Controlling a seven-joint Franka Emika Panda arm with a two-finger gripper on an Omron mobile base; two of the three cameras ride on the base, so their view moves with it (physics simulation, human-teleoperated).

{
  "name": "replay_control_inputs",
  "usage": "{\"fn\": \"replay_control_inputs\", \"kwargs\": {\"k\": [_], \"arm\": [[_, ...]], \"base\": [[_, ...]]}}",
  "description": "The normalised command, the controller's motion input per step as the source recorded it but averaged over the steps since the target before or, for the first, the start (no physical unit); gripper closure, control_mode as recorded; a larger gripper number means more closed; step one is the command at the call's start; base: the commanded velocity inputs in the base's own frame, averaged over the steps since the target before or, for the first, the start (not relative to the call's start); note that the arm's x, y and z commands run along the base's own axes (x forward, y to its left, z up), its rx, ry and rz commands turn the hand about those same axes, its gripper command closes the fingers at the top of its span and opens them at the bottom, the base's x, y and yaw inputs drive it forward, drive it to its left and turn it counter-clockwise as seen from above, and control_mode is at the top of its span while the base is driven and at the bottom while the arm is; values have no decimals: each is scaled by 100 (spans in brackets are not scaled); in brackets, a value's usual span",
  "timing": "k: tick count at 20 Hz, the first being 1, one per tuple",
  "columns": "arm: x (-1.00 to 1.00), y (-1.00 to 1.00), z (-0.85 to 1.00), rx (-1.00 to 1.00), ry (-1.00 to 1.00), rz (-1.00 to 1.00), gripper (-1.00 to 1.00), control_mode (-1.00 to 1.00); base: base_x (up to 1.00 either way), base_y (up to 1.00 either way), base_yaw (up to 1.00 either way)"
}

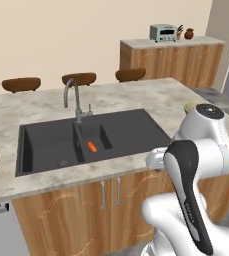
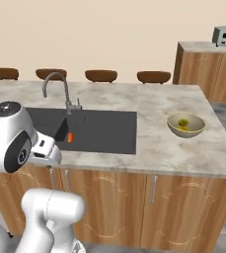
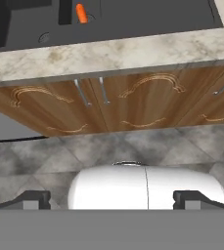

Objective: Pick the mangos from the cabinet and place them in one bowl. Pick the carrot from the sink and place it in the other bowl.

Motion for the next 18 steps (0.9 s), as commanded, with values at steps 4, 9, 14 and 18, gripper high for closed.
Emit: {"fn": "replay_control_inputs", "kwargs": {"k": [4, 9, 14, 18], "arm": [[0, 0, 0, 0, 0, 0, -100, 100], [0, 0, 0, 0, 0, 0, -100, 100], [0, 0, 0, 0, 0, 0, -100, 100], [0, 0, 0, 0, 0, 0, -100, 100]], "base": [[40, 30, 1], [34, 15, 11], [20, 31, 23], [29, 24, 5]]}}
